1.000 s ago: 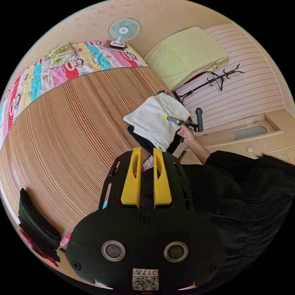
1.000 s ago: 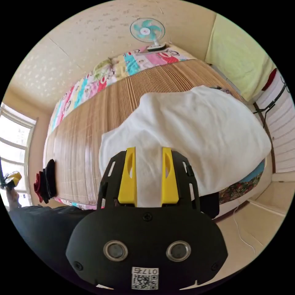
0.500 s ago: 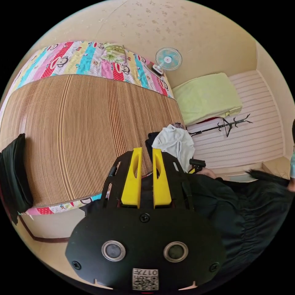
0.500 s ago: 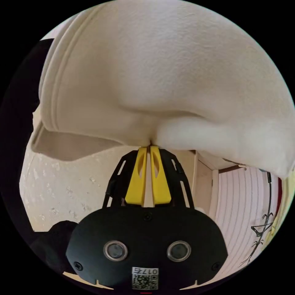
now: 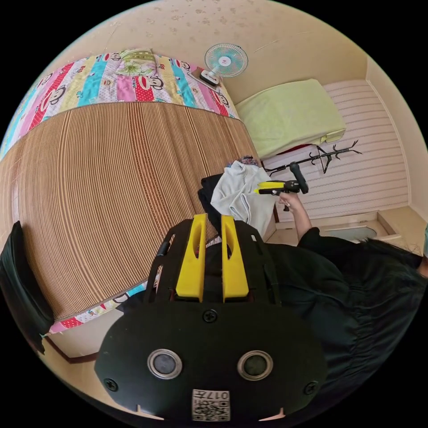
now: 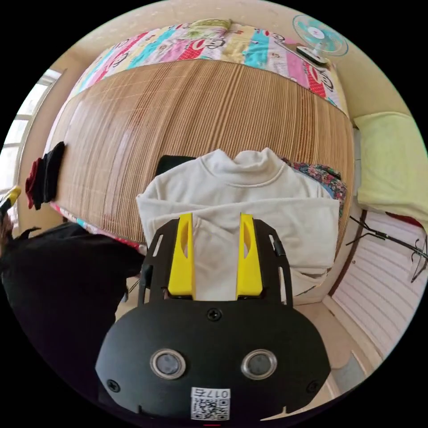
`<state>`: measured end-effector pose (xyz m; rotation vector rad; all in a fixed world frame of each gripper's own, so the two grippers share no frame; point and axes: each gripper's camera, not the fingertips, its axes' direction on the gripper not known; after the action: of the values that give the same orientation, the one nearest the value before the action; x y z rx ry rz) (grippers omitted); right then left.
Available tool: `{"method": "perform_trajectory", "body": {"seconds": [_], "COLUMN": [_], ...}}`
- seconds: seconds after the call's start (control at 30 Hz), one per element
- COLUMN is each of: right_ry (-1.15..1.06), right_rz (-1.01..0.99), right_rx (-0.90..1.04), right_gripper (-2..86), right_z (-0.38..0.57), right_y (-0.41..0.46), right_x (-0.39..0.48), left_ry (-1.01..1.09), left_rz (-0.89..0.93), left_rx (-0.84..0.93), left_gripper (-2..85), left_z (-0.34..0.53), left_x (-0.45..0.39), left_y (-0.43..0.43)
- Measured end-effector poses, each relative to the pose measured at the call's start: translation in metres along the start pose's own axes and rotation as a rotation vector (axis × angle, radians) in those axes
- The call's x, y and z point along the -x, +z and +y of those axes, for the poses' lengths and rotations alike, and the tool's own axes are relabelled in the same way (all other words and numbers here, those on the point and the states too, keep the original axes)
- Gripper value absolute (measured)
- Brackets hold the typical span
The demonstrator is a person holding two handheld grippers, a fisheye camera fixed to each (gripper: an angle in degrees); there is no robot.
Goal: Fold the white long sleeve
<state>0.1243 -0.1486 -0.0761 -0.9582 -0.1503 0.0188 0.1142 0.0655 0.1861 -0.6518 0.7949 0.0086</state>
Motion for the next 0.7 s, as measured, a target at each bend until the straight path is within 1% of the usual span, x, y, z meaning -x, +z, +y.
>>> {"method": "perform_trajectory", "body": {"seconds": [0.03, 0.07, 0.1, 0.13, 0.23, 0.3, 0.33, 0.4, 0.43, 0.5, 0.53, 0.6, 0.63, 0.7], "right_ry": [0.047, 0.124, 0.202, 0.226, 0.328, 0.369, 0.381, 0.413, 0.408, 0.378, 0.370, 0.265, 0.228, 0.050], "right_rz": [-0.017, -0.093, -0.099, -0.090, -0.210, -0.348, -0.393, -0.559, -0.581, -0.620, -0.635, -0.698, -0.717, -0.788], "right_rx": [0.002, 0.057, 0.046, 0.030, -0.049, -0.217, -0.268, -0.484, -0.536, -0.728, -0.769, -0.954, -1.003, -1.192], "right_gripper": [12.0, 11.3, 10.4, 9.6, 3.4, 1.9, 1.7, 1.1, 1.0, 0.8, 0.8, 0.7, 0.7, 0.9], "right_z": [-0.005, -0.012, -0.010, -0.007, 0.018, 0.075, 0.094, 0.179, 0.201, 0.278, 0.294, 0.347, 0.358, 0.396], "right_y": [0.017, 0.058, 0.081, 0.084, 0.062, 0.032, 0.024, -0.010, -0.020, -0.057, -0.066, -0.100, -0.108, -0.143], "right_x": [0.002, 0.006, 0.009, 0.010, 0.002, -0.009, -0.013, -0.026, -0.027, -0.025, -0.025, -0.018, -0.015, 0.004], "left_ry": [-0.007, -0.010, -0.015, -0.017, -0.009, -0.002, 0.005, 0.022, 0.040, 0.090, 0.135, 0.218, 0.277, 0.359], "left_rz": [0.015, 0.021, 0.030, 0.030, 0.006, 0.012, 0.047, 0.117, 0.148, 0.167, 0.174, 0.198, 0.221, 0.262], "left_rx": [-0.005, -0.008, -0.014, -0.019, -0.034, -0.041, -0.039, -0.033, -0.033, -0.026, -0.014, 0.016, 0.040, 0.070], "left_gripper": [6.1, 6.1, 6.1, 6.1, 6.1, 6.2, 6.2, 6.4, 7.0, 8.3, 9.4, 11.0, 11.9, 12.7], "left_z": [-0.002, -0.002, -0.003, -0.002, 0.002, 0.006, 0.007, 0.006, 0.003, -0.006, -0.014, -0.030, -0.042, -0.060], "left_x": [0.001, 0.001, 0.002, 0.002, 0.001, 0.001, 0.002, 0.001, -0.003, -0.015, -0.028, -0.053, -0.072, -0.102], "left_y": [0.001, 0.002, 0.002, 0.001, -0.006, -0.010, -0.011, -0.012, -0.012, -0.014, -0.013, -0.011, -0.008, -0.004]}}
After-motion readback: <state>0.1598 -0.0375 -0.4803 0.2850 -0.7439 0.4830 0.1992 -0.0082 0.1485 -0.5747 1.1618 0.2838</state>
